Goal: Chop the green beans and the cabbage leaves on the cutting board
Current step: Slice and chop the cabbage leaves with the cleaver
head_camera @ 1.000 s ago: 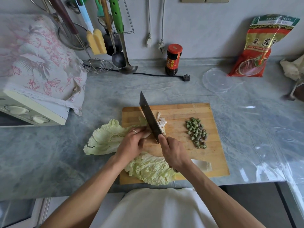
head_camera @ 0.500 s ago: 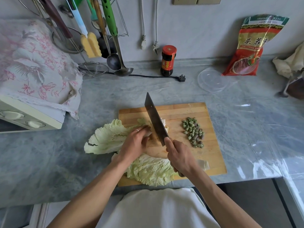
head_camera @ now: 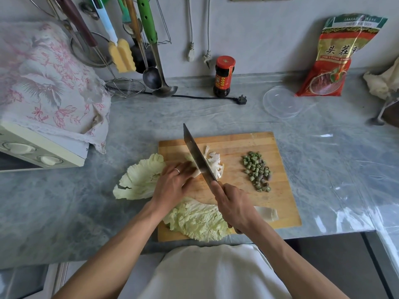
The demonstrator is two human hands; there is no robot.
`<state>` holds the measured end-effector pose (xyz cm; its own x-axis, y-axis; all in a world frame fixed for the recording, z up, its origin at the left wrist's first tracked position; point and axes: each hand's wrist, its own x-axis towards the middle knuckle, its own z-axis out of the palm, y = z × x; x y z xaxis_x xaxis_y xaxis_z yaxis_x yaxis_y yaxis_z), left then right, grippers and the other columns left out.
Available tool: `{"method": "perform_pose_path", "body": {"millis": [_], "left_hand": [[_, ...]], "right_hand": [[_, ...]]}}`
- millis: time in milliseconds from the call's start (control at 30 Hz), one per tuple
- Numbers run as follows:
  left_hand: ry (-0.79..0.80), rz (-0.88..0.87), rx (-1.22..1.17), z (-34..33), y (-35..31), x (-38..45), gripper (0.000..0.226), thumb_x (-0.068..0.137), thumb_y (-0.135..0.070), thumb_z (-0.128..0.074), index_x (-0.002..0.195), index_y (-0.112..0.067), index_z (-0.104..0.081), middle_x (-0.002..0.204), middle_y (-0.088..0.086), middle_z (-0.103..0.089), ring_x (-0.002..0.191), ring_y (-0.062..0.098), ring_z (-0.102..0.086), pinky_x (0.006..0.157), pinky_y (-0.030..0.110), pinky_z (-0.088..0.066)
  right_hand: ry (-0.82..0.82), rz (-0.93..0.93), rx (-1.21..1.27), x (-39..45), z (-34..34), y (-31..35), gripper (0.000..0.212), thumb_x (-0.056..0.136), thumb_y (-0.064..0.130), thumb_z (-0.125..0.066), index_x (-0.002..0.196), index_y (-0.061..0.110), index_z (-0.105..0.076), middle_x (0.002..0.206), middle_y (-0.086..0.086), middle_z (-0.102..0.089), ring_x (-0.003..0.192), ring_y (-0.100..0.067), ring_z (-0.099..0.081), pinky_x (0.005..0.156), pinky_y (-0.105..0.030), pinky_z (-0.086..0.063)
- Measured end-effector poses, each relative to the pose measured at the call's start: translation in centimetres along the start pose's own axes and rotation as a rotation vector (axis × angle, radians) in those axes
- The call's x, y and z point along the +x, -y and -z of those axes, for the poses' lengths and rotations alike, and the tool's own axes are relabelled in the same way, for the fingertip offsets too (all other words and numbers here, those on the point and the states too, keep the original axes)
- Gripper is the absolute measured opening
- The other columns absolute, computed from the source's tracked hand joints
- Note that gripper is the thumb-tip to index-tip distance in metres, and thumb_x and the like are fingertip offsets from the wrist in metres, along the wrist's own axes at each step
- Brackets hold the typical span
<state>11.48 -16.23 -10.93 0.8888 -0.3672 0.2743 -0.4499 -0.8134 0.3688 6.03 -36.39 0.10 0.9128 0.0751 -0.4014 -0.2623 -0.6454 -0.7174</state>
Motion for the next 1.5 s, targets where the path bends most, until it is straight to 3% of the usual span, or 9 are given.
{"method": "perform_pose_path", "body": {"millis": [400, 533, 667, 833, 900, 1000, 1167, 1367, 1500], "left_hand": [[-0.001, 0.074, -0.025, -0.4, -0.7, 0.4, 0.031, 0.092, -0.022, -0.067, 0.123, -0.024, -0.068, 0.124, 0.0, -0.069, 0.116, 0.026, -0.055, 0.09, 0.044, -0.051], [-0.006, 0.065, -0.04, -0.5, -0.6, 0.3, 0.03, 0.096, -0.029, -0.055, 0.123, -0.026, -0.067, 0.124, -0.001, -0.068, 0.115, 0.026, -0.057, 0.089, 0.044, -0.051], [-0.007, 0.073, -0.066, -0.4, -0.6, 0.2, 0.031, 0.094, -0.024, -0.059, 0.124, -0.029, -0.067, 0.125, -0.004, -0.068, 0.114, 0.026, -0.056, 0.088, 0.042, -0.049], [0.016, 0.093, -0.079, -0.6, -0.6, 0.1, 0.032, 0.095, -0.025, -0.056, 0.124, -0.029, -0.067, 0.126, -0.006, -0.067, 0.115, 0.026, -0.055, 0.091, 0.045, -0.049], [0.015, 0.095, -0.083, -0.6, -0.7, 0.1, 0.034, 0.094, -0.023, -0.059, 0.126, -0.03, -0.066, 0.127, -0.007, -0.066, 0.115, 0.024, -0.055, 0.092, 0.042, -0.048], [-0.004, 0.111, -0.107, -0.4, -0.9, 0.2, 0.034, 0.092, -0.02, -0.064, 0.124, -0.03, -0.068, 0.126, -0.009, -0.066, 0.115, 0.022, -0.055, 0.093, 0.041, -0.047], [-0.04, 0.11, -0.143, -0.4, -0.9, 0.1, 0.03, 0.089, -0.014, -0.069, 0.118, -0.024, -0.071, 0.121, -0.002, -0.068, 0.113, 0.025, -0.059, 0.093, 0.044, -0.049], [-0.067, 0.128, -0.164, -0.3, -1.2, 0.2, 0.027, 0.085, -0.01, -0.073, 0.111, -0.021, -0.074, 0.118, -0.001, -0.071, 0.113, 0.018, -0.064, 0.1, 0.04, -0.049], [-0.091, 0.129, -0.152, 0.1, -1.6, 0.4, 0.023, 0.083, -0.006, -0.074, 0.104, -0.017, -0.073, 0.112, 0.0, -0.073, 0.111, 0.018, -0.065, 0.103, 0.038, -0.046]], "right_hand": [[-0.002, 0.075, -0.042, 0.7, -0.4, -0.1, 0.052, 0.104, 0.047, -0.038, 0.066, 0.012, -0.043, 0.054, -0.002, -0.046, 0.045, -0.017, -0.038, 0.045, -0.031, -0.031], [0.007, 0.127, -0.049, 0.6, -0.7, 0.4, 0.046, 0.106, 0.038, -0.04, 0.064, 0.021, -0.035, 0.056, -0.004, -0.041, 0.048, -0.022, -0.036, 0.05, -0.04, -0.032], [0.019, 0.14, -0.023, 0.8, -0.8, 1.2, 0.043, 0.108, 0.031, -0.038, 0.066, 0.032, -0.029, 0.07, -0.025, -0.053, 0.057, -0.044, -0.051, 0.053, -0.055, -0.042], [0.068, -0.049, -0.145, 2.0, -1.4, 0.8, 0.048, 0.101, 0.055, -0.028, 0.092, 0.015, -0.054, 0.084, -0.009, -0.06, 0.076, -0.026, -0.054, 0.069, -0.033, -0.041], [0.054, -0.033, -0.128, 2.1, -1.3, 0.5, 0.052, 0.101, 0.055, -0.029, 0.092, 0.011, -0.055, 0.085, -0.013, -0.062, 0.077, -0.028, -0.057, 0.07, -0.036, -0.045], [-0.008, 0.011, 0.004, 1.7, -0.7, -0.1, 0.055, 0.105, 0.046, -0.035, 0.08, 0.0, -0.051, 0.068, -0.02, -0.057, 0.057, -0.029, -0.051, 0.057, -0.05, -0.05], [0.016, -0.037, 0.038, 0.3, -0.1, -1.1, 0.062, 0.104, 0.05, -0.035, 0.086, -0.005, -0.056, 0.059, -0.008, -0.052, 0.048, -0.026, -0.05, 0.048, -0.041, -0.045], [0.018, 0.034, -0.011, -0.7, 0.2, -0.9, 0.059, 0.105, 0.047, -0.035, 0.08, -0.005, -0.047, 0.063, -0.012, -0.048, 0.049, -0.023, -0.045, 0.043, -0.033, -0.037], [0.032, 0.029, -0.008, -0.7, 0.3, -0.6, 0.058, 0.105, 0.047, -0.036, 0.082, -0.003, -0.051, 0.064, -0.013, -0.052, 0.052, -0.028, -0.049, 0.051, -0.043, -0.046]]}}
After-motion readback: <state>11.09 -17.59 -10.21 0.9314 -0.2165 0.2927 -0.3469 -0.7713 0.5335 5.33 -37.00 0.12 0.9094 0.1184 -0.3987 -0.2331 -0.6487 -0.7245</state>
